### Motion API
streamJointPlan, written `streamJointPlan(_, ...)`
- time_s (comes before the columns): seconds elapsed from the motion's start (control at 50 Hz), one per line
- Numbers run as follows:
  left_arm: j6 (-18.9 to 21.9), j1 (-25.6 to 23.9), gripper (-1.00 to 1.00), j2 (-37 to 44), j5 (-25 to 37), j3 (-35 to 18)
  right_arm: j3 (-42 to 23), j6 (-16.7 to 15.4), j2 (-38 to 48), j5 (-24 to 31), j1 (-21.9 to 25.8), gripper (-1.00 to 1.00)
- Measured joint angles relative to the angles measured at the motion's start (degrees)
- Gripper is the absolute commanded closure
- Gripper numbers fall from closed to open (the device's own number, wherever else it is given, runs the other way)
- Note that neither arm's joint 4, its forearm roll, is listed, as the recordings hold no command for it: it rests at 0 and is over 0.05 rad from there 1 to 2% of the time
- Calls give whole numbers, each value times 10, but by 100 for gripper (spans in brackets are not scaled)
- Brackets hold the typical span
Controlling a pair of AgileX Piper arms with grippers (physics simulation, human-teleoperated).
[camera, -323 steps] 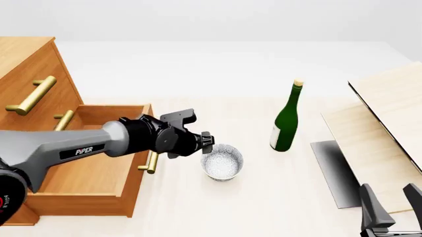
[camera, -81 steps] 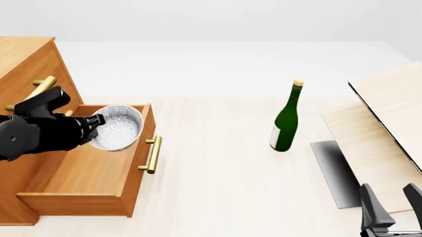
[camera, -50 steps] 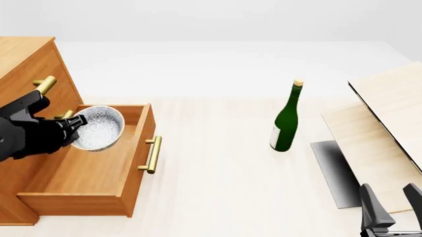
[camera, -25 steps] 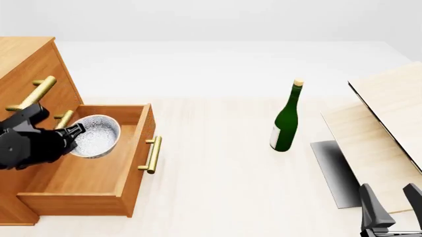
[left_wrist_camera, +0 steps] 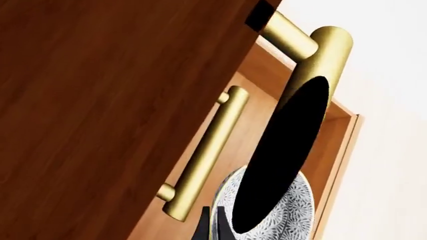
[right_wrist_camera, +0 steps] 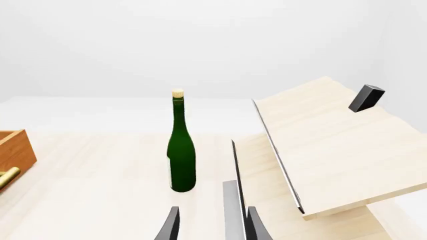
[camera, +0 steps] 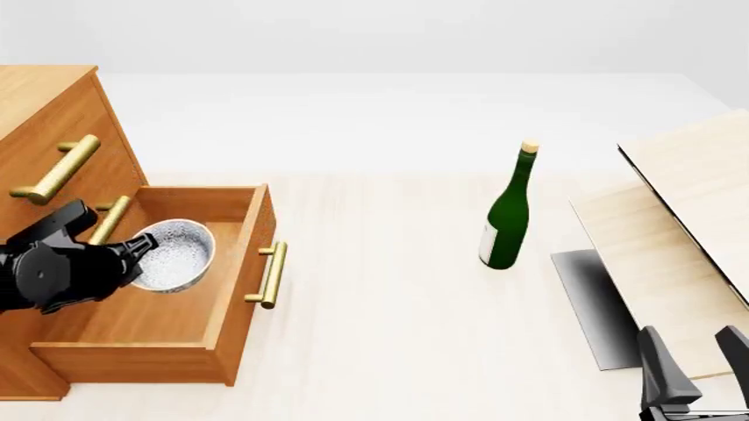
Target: Put the bowl in the bottom drawer of the cabinet and close it.
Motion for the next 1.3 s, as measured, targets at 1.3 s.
streamJointPlan(1.3,-2,13,100,77,-74,36,0,0,0,0,0,-100)
